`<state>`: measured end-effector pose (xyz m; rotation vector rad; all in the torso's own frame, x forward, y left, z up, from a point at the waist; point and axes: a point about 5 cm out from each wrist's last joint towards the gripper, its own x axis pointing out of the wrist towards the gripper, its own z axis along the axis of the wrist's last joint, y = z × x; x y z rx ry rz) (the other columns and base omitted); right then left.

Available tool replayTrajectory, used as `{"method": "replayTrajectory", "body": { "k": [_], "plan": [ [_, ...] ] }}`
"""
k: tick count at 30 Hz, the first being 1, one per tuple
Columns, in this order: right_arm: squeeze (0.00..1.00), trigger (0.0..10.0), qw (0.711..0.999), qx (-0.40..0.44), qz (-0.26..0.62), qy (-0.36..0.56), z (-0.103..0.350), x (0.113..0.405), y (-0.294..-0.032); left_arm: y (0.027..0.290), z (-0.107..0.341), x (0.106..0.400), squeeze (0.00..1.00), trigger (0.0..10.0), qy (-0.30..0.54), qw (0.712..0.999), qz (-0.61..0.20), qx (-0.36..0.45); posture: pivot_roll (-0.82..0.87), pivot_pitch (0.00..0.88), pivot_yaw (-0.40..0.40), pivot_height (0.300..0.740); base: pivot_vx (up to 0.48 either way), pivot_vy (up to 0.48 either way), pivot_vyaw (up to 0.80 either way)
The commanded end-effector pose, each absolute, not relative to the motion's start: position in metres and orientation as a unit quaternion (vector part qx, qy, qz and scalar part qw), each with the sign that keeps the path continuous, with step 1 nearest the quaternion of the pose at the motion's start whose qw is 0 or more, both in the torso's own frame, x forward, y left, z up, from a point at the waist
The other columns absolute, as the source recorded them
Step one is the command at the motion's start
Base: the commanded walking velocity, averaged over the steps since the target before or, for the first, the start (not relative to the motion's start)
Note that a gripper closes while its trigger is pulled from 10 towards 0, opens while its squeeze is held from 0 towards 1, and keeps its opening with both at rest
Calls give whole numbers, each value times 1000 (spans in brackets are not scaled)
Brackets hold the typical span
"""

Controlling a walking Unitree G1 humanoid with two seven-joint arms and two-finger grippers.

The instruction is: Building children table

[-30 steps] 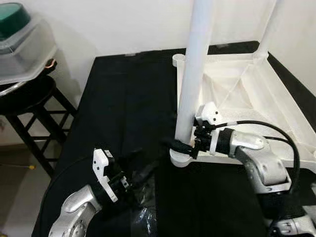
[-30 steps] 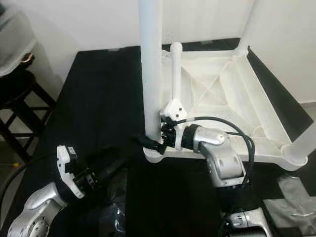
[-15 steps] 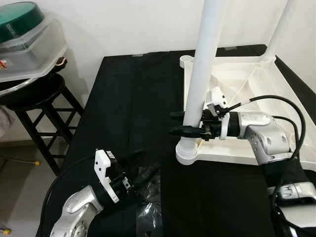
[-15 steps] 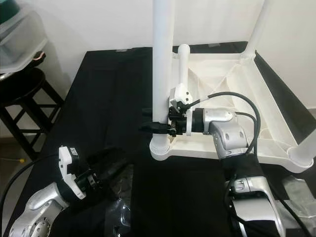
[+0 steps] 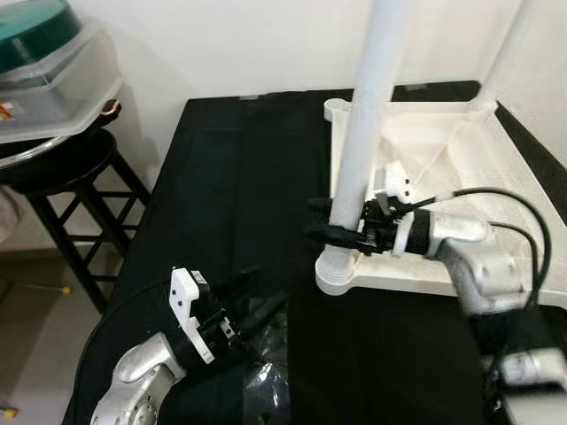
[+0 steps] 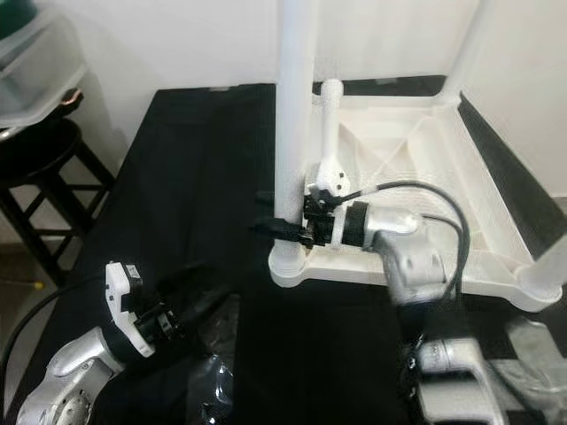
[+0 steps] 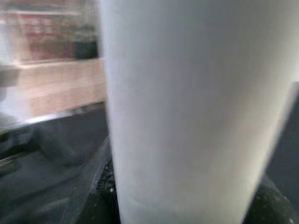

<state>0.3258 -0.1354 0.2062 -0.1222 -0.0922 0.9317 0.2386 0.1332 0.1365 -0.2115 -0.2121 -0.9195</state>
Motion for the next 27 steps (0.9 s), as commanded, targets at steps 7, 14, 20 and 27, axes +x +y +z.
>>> {"method": "replayTrajectory", "body": {
  "k": [7, 14, 20, 27],
  "plan": [
    [0, 0, 967, -66, 234, 79, 140, 307, -105, 133, 134, 236, 0, 10000, -96, 884, -447, -100, 20, 165, 32, 740, 0, 0, 0],
    [0, 10000, 964, -75, 249, 57, 149, 310, -107, 134, 133, 237, 0, 10000, -98, 885, -443, -107, 12, 157, 23, 740, 0, 0, 0],
    [1000, 10000, 939, -5, 343, 5, 174, 309, -101, 133, 132, 236, 0, 10000, -97, 884, -445, -107, 10, 151, 28, 740, 0, 0, 0],
    [0, 10000, 841, -66, 537, -28, 202, 308, -112, 132, 133, 237, 0, 10000, -98, 884, -444, -107, 18, 156, 29, 740, 0, 0, 0]
  ]
}}
